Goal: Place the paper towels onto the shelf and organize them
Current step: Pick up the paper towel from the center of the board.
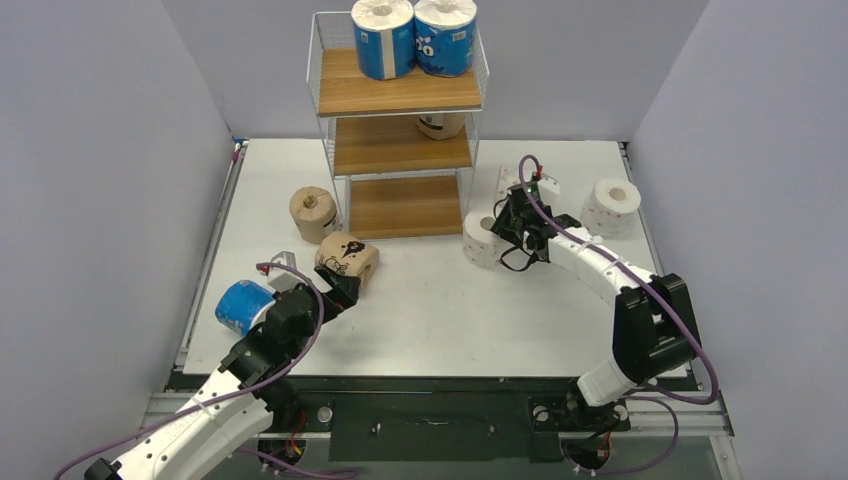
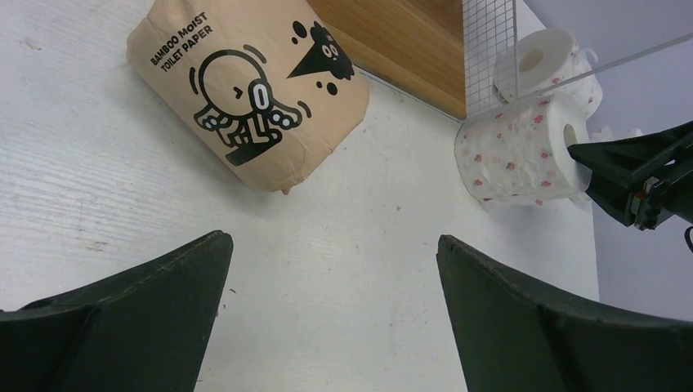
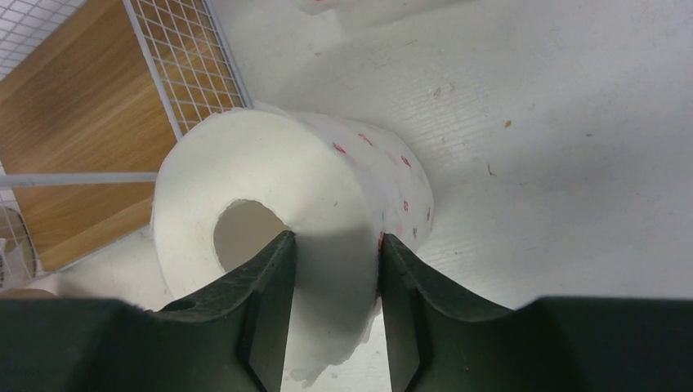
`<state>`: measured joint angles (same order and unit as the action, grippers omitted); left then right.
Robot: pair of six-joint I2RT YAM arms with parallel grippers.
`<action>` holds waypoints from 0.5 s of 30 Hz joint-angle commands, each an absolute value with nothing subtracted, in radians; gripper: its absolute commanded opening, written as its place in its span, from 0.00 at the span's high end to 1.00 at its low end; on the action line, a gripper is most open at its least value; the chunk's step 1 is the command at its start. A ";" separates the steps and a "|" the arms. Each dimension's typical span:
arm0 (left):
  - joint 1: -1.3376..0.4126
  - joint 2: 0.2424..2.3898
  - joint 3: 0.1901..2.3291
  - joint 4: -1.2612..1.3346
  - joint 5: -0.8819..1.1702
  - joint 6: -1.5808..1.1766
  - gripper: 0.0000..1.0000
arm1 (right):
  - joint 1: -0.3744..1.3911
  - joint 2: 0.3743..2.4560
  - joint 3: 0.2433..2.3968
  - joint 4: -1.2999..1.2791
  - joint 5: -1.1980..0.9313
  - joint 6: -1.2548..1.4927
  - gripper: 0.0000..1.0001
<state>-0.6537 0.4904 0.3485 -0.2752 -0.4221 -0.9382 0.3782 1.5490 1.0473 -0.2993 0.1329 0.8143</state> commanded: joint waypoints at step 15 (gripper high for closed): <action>-0.655 0.512 0.349 -0.178 -0.416 -0.946 0.04 | 0.523 1.157 0.895 -0.394 0.187 0.736 0.71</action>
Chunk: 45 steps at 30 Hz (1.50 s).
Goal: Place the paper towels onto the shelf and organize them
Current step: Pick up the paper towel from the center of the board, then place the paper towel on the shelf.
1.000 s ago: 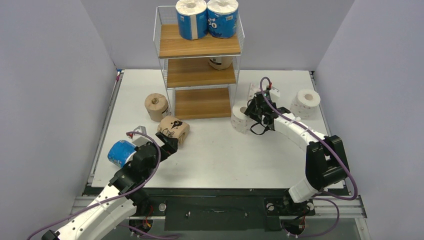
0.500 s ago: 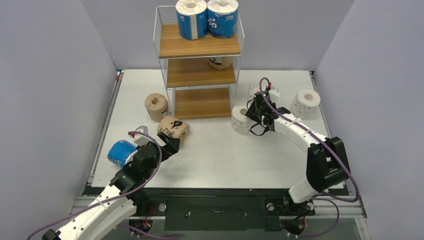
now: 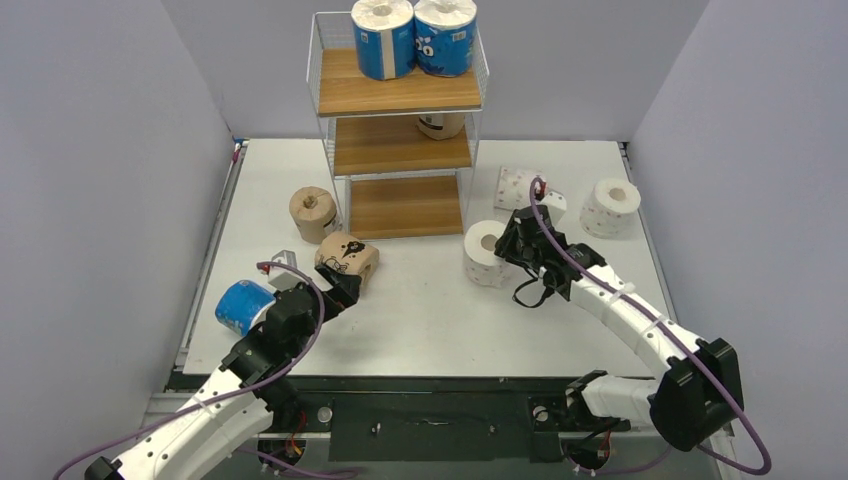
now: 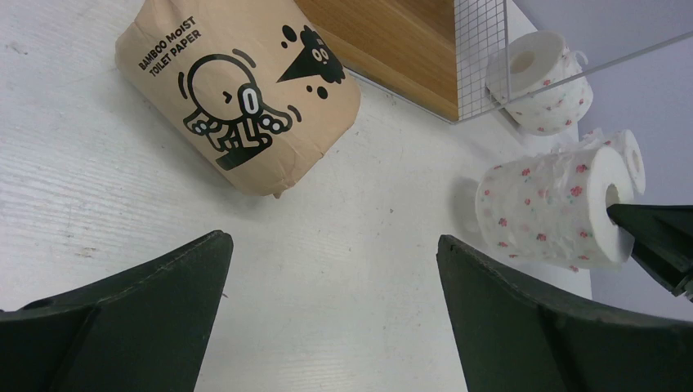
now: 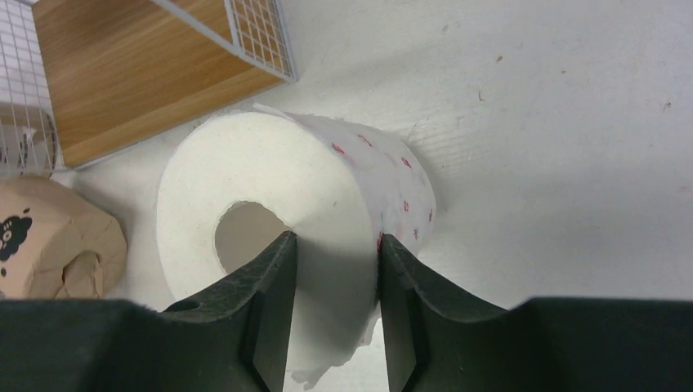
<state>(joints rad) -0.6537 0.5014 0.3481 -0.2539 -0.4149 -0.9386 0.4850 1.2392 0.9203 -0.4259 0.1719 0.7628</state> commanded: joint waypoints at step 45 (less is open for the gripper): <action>-0.655 0.580 0.304 -0.062 -0.382 -0.967 0.04 | 0.600 1.698 1.306 -0.185 0.256 0.965 0.71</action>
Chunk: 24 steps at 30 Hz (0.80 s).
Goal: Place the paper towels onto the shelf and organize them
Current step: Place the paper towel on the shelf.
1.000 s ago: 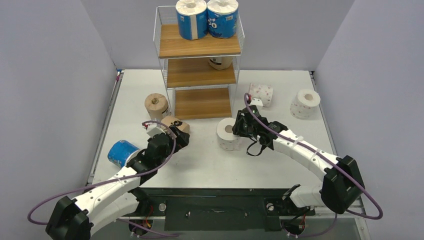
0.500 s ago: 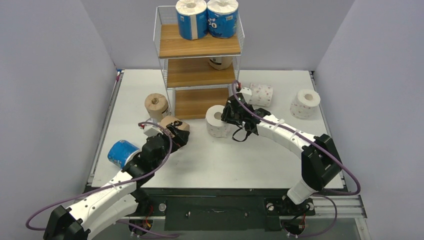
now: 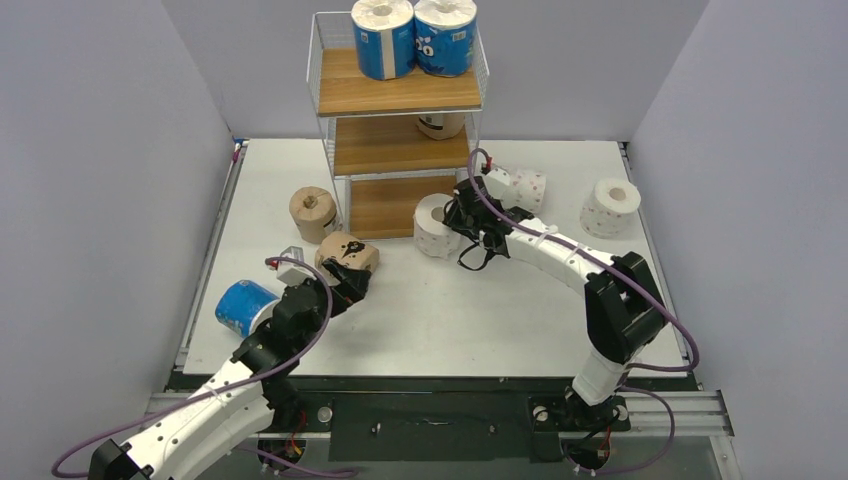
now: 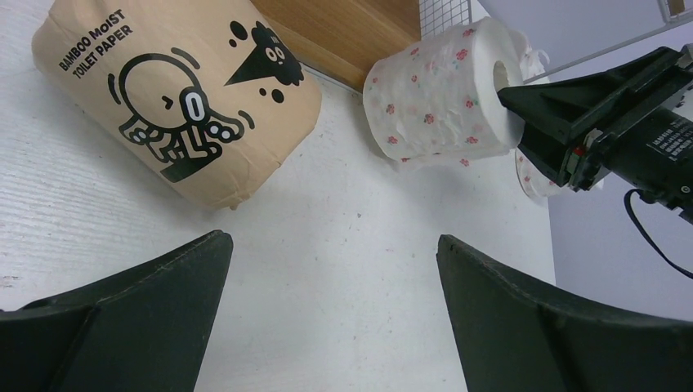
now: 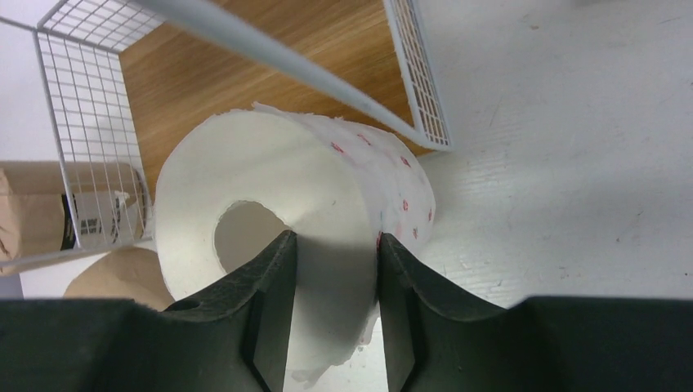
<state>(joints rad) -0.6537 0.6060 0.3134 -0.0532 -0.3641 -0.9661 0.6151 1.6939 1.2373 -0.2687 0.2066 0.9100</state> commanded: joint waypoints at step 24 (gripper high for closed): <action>-0.654 0.599 0.309 -0.070 -0.379 -0.969 0.04 | 0.564 1.797 1.382 -0.150 0.285 1.009 0.70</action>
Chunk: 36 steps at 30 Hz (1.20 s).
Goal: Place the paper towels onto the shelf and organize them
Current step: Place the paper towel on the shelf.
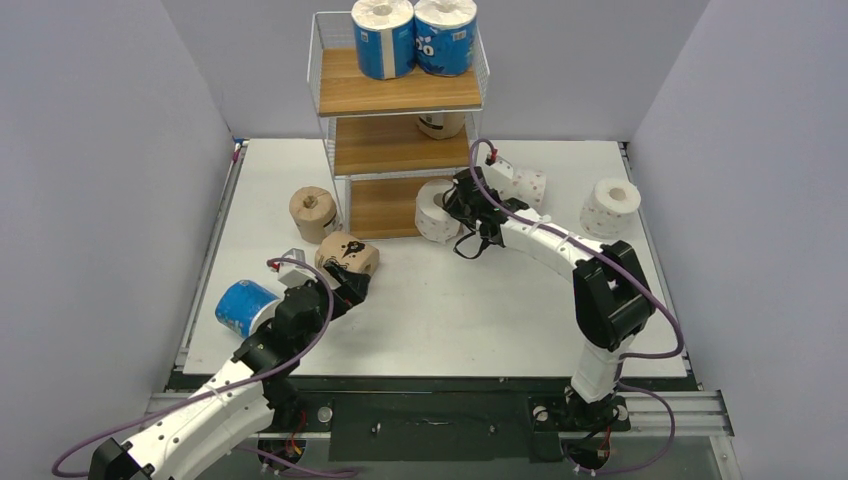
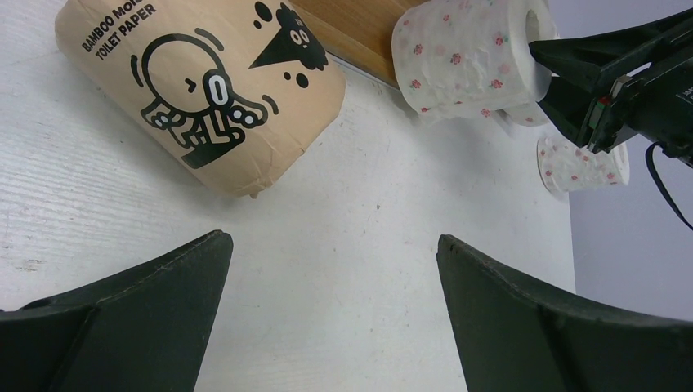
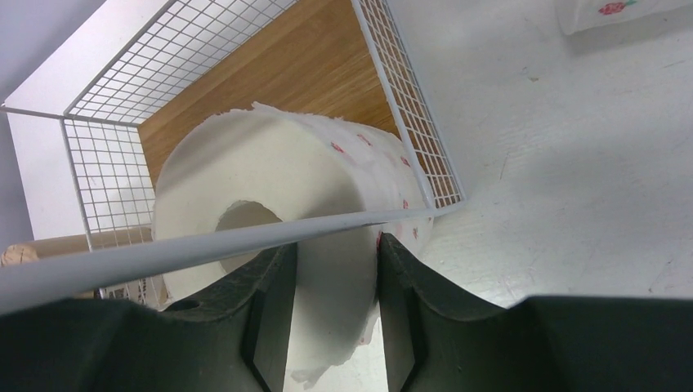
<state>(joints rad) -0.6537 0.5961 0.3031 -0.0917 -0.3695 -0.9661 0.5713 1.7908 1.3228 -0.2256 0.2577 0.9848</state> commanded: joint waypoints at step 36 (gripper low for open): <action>-0.656 0.769 0.418 0.110 -0.344 -0.839 0.04 | 0.535 1.357 1.086 -0.207 0.126 0.915 0.37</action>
